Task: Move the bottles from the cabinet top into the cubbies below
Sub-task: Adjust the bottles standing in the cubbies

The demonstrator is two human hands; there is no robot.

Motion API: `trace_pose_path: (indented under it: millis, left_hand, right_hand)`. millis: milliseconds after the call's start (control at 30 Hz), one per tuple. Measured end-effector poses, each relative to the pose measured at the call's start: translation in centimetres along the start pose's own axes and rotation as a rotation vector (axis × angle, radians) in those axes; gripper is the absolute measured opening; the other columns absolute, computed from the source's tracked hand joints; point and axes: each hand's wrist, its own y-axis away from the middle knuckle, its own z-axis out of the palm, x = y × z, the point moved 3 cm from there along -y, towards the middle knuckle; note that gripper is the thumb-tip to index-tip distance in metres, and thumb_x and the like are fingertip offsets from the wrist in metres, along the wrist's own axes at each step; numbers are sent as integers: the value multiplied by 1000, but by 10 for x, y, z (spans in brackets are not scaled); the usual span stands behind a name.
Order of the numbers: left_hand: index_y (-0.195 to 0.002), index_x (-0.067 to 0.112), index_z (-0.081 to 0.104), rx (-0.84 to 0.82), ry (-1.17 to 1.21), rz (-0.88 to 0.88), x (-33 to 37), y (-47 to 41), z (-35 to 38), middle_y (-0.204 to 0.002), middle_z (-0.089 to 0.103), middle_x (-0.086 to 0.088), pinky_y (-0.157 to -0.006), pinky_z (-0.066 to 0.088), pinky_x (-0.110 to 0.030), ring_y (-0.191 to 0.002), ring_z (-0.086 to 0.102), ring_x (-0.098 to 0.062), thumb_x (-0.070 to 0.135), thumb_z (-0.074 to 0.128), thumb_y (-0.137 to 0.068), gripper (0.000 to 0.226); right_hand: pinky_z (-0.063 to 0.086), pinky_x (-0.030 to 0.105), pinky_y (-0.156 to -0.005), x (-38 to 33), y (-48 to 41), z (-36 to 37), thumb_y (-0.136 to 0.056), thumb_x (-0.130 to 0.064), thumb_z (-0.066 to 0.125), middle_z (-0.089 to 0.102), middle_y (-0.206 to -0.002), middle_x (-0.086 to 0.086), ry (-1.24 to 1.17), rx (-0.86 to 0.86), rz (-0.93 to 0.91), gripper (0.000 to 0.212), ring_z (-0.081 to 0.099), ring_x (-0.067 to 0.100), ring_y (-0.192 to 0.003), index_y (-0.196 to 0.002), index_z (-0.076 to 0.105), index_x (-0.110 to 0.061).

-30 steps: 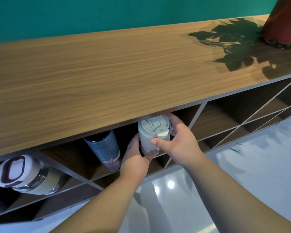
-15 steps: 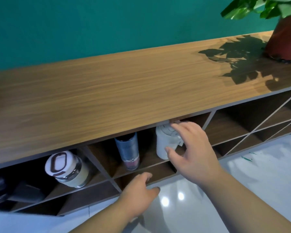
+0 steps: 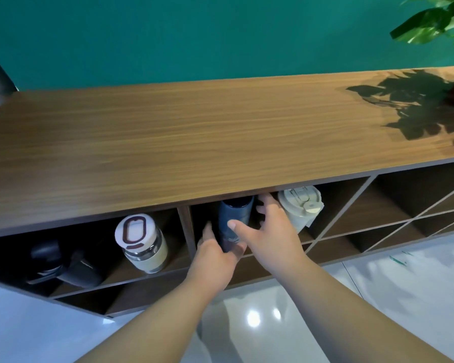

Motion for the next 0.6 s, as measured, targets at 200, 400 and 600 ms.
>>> trace_pose_path:
  millis: [200, 400, 600]
  left_hand:
    - [-163, 30, 10, -48, -77, 14, -7, -11, 2, -158, 46, -2, -104, 43, -34, -142, 46, -24, 40, 67, -96, 89]
    - [-159, 38, 23, -12, -52, 48, -6, -13, 3, -147, 57, 3, -91, 39, -25, -134, 54, -20, 29, 60, -101, 69]
    - [-156, 32, 30, 25, -52, 50, -5, -14, 4, -143, 59, -2, -87, 42, -28, -128, 58, -24, 29, 63, -100, 65]
  right_hand:
    - [51, 36, -102, 7, -8, 16, -68, -56, 79, 63, -132, -8, -59, -12, 46, 84, 60, 13, -124, -141, 46, -33]
    - [54, 39, -98, 6, -11, 16, -74, -55, 78, 70, -124, -8, -13, 22, 12, 66, 65, 15, -117, -130, 55, -30]
    - [56, 44, -97, 6, -12, 13, -75, -59, 72, 69, -126, -4, 28, -6, 10, 66, 66, 20, -117, -131, 54, -29]
